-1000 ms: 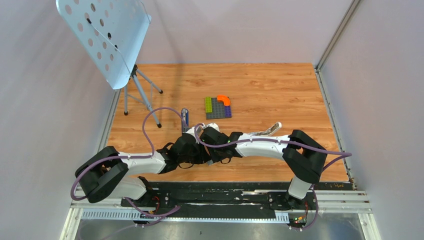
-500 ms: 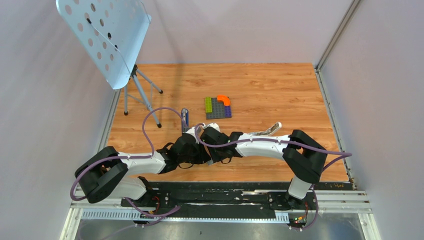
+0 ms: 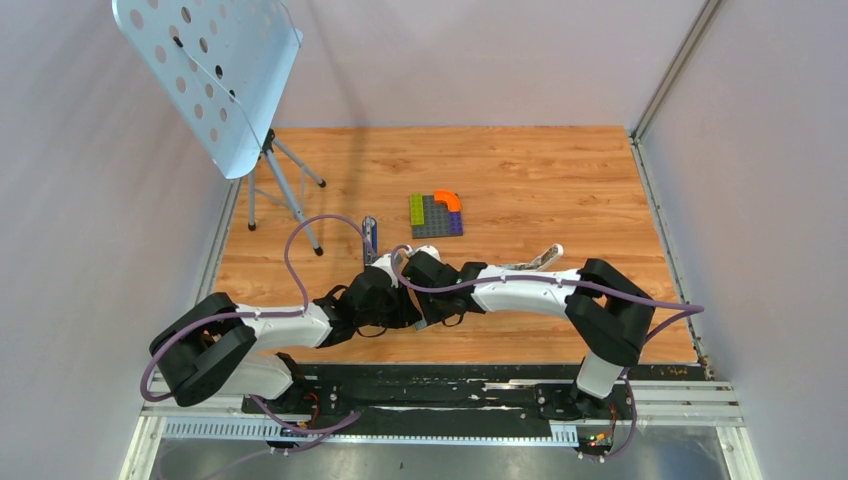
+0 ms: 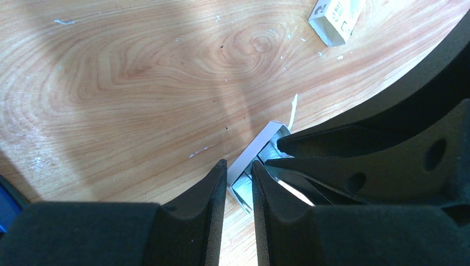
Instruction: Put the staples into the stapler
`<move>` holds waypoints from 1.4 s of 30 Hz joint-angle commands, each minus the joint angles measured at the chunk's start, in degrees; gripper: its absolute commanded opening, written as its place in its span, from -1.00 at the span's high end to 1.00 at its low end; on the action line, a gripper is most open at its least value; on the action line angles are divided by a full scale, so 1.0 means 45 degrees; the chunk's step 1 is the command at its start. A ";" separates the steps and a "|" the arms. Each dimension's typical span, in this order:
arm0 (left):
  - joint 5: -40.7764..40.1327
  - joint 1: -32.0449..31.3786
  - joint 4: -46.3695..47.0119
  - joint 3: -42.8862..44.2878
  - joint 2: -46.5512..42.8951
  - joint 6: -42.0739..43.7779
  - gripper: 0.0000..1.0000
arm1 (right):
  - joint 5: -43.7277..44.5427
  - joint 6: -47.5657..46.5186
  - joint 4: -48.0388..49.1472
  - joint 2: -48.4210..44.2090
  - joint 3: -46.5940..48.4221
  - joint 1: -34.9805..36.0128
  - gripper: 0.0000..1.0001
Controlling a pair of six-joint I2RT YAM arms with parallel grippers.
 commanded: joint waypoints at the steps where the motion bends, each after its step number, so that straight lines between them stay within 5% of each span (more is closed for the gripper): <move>1: -0.0361 0.0049 -0.0867 -0.0257 0.0283 0.0310 0.50 | -0.0307 0.0151 -0.0223 0.0419 -0.0323 -0.0165 0.54; 32: -0.0360 0.0043 -0.0569 -0.0375 0.0550 0.0233 0.50 | 0.0698 -0.0248 -0.0832 -0.0899 -0.0459 -0.0438 0.69; 42: -0.0298 0.0048 -0.0567 -0.0375 0.0545 0.0232 0.51 | -0.0838 -0.0259 0.0986 -0.1136 -0.1276 -0.0462 0.47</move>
